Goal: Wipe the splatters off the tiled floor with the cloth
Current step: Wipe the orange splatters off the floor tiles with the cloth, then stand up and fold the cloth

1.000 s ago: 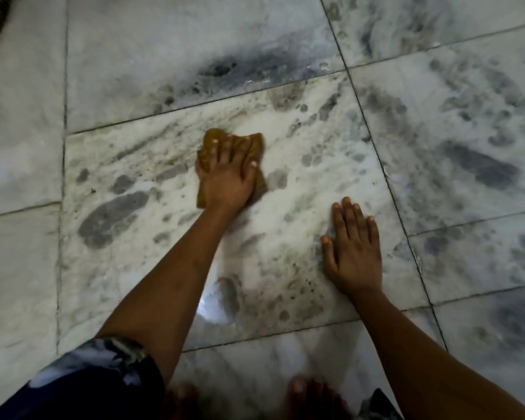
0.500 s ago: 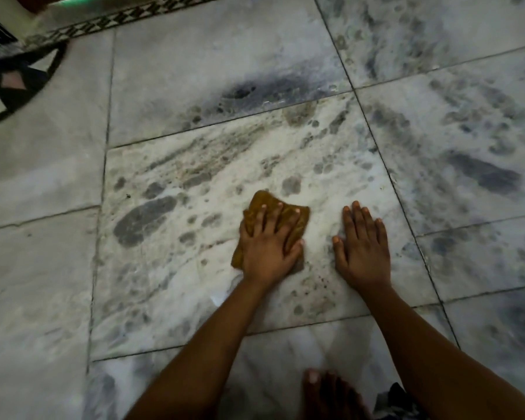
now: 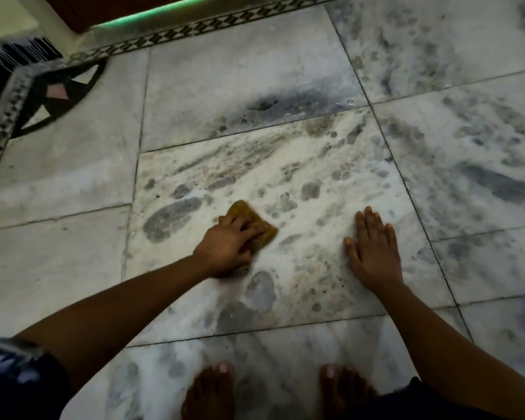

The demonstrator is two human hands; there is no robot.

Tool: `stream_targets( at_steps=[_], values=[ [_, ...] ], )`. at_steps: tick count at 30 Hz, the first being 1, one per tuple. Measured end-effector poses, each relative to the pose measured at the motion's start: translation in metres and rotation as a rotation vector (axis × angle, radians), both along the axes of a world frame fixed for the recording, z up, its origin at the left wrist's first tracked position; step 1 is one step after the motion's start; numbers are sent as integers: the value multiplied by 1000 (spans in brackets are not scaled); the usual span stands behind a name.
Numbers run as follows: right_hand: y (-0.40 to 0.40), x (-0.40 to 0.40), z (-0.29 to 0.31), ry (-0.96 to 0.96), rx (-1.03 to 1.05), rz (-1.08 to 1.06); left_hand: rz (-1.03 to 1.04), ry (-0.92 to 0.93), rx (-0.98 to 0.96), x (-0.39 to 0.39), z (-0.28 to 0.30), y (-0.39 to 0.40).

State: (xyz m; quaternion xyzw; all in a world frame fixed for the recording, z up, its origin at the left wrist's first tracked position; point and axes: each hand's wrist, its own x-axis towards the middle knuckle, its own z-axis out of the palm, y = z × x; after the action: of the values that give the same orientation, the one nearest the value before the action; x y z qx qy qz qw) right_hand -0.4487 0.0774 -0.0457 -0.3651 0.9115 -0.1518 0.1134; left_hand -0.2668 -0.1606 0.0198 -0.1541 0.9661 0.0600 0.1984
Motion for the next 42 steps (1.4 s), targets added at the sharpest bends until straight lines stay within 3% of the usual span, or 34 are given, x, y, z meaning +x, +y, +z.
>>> stream_targets(
  at_steps=[3, 5, 7, 12, 16, 22, 31, 42],
  values=[
    [-3, 5, 2, -21, -4, 19, 24, 106, -3, 7, -2, 14],
    [-5, 7, 4, -30, -21, 12, 150, 201, 101, 6, -1, 19],
    [-9, 10, 8, -41, -47, 12, 304, 276, 304, 5, 3, 23],
    [-20, 20, 19, -74, -119, 6, 683, 330, 1027, 6, 25, 38],
    [-34, 30, 33, -222, -223, -70, 880, 288, 1230, 7, 51, 31],
    [-52, 49, 57, -374, -392, -120, 989, 400, 1347, 18, 81, 9],
    [-70, 55, 87, -349, -431, 0, 1243, 685, 1576, 3, 71, -7],
    [-138, 4, 78, -287, -380, 37, 1363, 637, 1667, -48, 46, -76]
  ],
)
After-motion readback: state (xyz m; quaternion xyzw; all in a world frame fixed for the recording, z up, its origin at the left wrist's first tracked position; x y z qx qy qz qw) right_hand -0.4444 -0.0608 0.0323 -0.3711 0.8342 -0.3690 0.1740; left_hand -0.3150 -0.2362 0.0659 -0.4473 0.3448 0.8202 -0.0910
